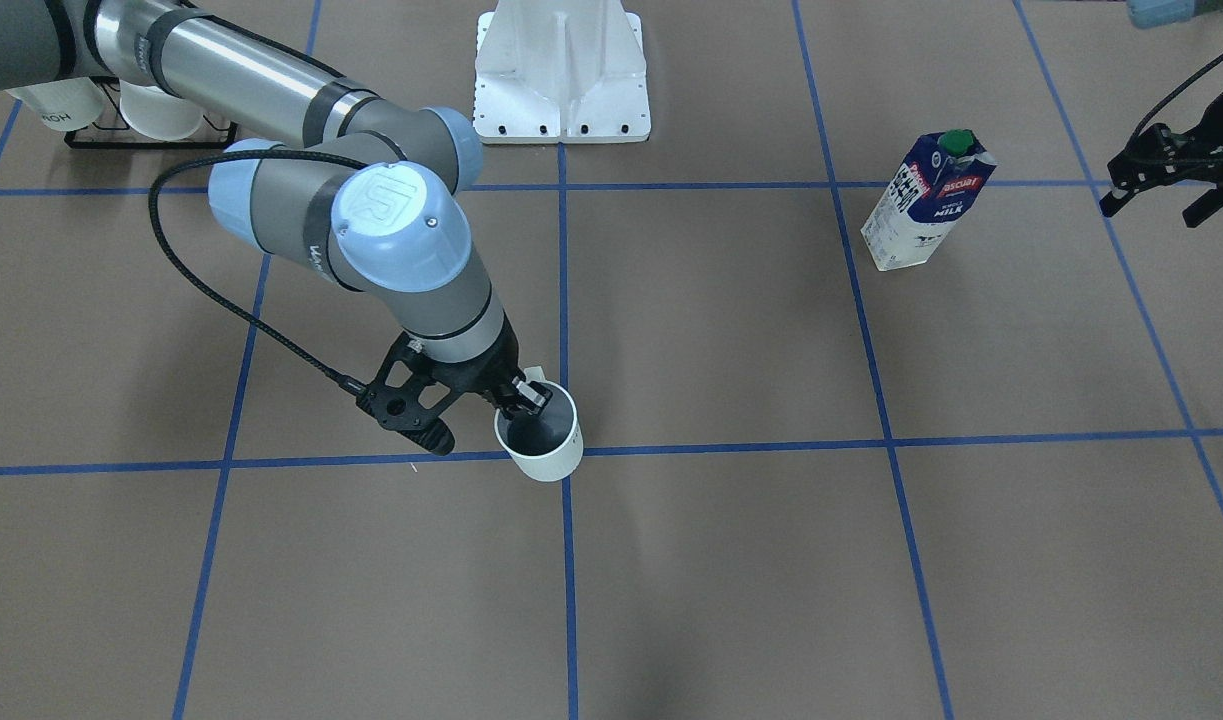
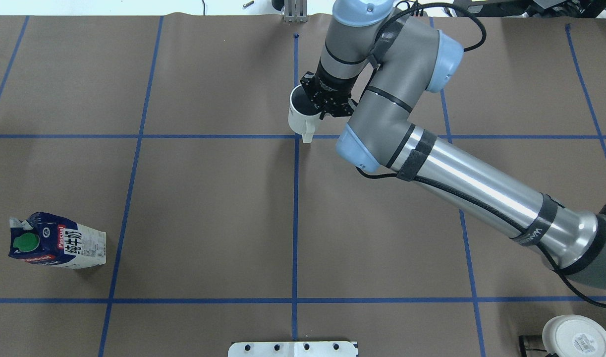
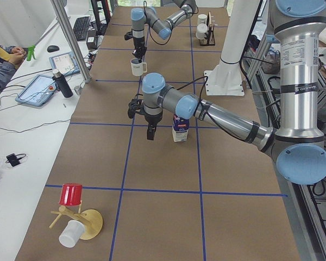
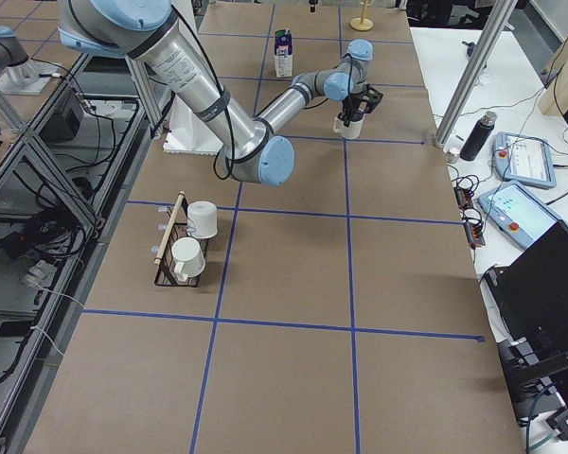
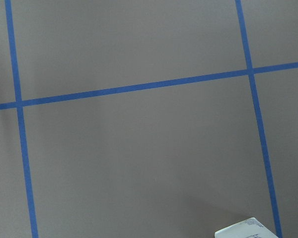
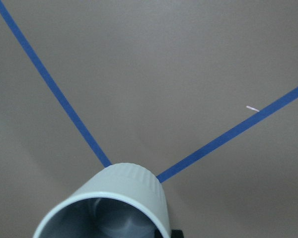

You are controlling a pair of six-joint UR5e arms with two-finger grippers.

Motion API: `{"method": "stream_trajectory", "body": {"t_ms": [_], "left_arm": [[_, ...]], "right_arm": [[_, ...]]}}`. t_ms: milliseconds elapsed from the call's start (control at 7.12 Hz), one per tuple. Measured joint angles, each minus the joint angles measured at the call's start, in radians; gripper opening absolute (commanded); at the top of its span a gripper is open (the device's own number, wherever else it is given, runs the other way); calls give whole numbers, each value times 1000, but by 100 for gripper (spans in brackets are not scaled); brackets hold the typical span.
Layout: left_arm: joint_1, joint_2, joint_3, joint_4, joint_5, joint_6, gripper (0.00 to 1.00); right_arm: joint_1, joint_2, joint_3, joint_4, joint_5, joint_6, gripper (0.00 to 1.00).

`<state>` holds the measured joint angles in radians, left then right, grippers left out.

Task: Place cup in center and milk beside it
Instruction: 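Carry the white mug with the right gripper to the table center, then release the mug with the right gripper while the left gripper grasps the milk carton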

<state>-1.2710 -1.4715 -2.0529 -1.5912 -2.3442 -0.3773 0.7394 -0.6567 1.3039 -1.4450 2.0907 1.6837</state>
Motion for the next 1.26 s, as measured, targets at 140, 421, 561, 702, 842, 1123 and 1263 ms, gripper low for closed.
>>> {"method": "stream_trajectory", "body": {"t_ms": [140,421,561,702,842,1123,1263], "left_arm": [[0,3,8,-4,-7,-20,99],[3,-5,11,-25,-15,-50,98],[5,-8,7,-29,-16,-70,98],[23,-20,-11,-28,-15,-127,98],[77,-42,-43,-25,-5,-239,98],[249,-40,-165,-16,68,-563,98],[306,-12,-220,-5,98,-645,98]], "right_arm": [[-18,9,-21,15,-14,26,8],[-35,13,-34,22,-21,50,99],[-37,17,-33,22,-20,51,100],[-35,22,-23,20,-16,50,100],[-18,21,3,14,2,49,100],[101,-75,136,4,141,7,100],[147,-155,214,2,188,-49,100]]}}
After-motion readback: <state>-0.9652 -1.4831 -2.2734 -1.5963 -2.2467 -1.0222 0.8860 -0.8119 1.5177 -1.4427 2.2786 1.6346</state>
